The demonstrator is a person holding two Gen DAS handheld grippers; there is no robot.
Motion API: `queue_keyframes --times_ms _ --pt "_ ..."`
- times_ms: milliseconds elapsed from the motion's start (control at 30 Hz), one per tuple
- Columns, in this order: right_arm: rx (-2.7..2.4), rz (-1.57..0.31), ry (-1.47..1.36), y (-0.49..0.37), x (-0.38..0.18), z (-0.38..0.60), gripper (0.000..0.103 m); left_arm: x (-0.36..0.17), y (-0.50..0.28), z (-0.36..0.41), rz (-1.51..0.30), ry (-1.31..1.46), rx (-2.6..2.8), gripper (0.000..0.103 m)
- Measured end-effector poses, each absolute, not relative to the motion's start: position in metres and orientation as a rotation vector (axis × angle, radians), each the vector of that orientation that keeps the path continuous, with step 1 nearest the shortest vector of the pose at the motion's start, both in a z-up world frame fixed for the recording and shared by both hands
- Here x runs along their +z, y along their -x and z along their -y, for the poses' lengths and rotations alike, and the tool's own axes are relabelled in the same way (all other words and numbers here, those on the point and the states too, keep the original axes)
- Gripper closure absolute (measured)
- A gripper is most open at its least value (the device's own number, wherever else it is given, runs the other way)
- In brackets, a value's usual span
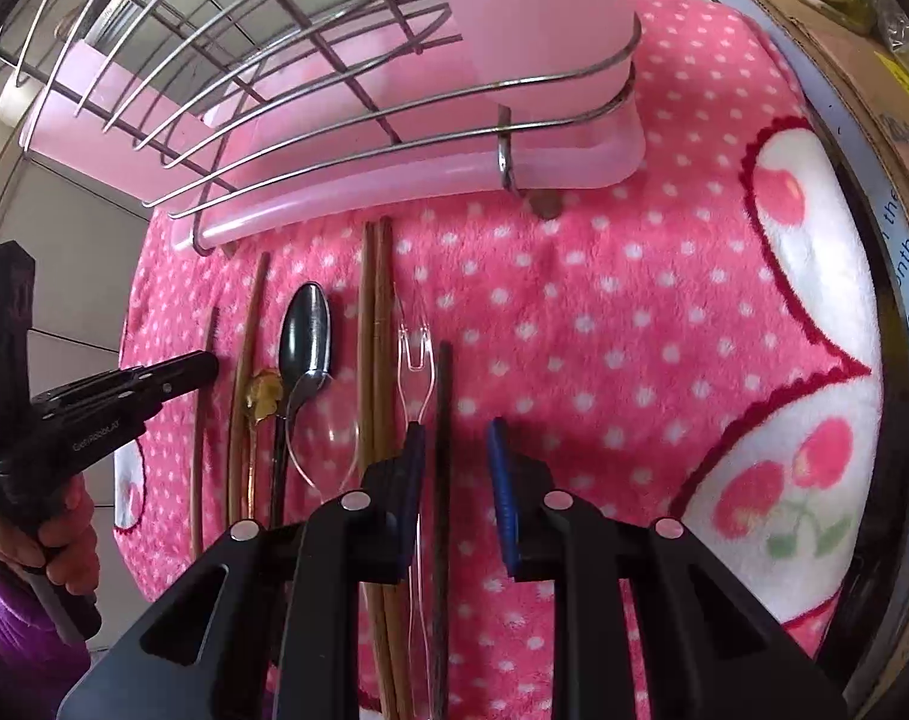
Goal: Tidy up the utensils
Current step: 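Grasp a wooden chopstick with the left tool while the right tool grasps a dark chopstick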
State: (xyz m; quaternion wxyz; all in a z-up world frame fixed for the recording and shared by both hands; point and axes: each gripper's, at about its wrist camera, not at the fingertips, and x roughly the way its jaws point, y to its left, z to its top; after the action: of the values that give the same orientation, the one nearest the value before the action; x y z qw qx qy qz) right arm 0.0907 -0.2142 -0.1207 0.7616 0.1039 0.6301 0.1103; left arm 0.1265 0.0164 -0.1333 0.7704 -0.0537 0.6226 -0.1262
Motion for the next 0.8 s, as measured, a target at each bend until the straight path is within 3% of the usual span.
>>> queue_keyframes --times_ms 300,367,467,633,800 --pt "0.226 -1.368 -0.16 -0.102 -0.127 0.195 0.082 -0.135 -0.135 -0.009 -1.371 0.06 -0.272 0.094" --pt "0.222 -1.355 -0.131 -0.102 -0.129 0.192 0.094 -0.136 -0.131 -0.01 -1.367 0.045 -0.279 0.094" --pt "0.242 -1.356 -0.189 -0.099 -0.13 0.202 0.098 -0.134 -0.133 -0.014 -1.384 0.103 -0.284 0.094" --pt "0.232 -1.342 -0.161 -0.095 -0.126 0.2 0.098 -0.133 -0.14 -0.025 -1.44 0.197 -0.27 0.094" --pt "0.221 -1.337 -0.117 -0.098 -0.128 0.185 0.097 -0.136 -0.146 -0.012 -1.473 0.108 -0.244 0.093"
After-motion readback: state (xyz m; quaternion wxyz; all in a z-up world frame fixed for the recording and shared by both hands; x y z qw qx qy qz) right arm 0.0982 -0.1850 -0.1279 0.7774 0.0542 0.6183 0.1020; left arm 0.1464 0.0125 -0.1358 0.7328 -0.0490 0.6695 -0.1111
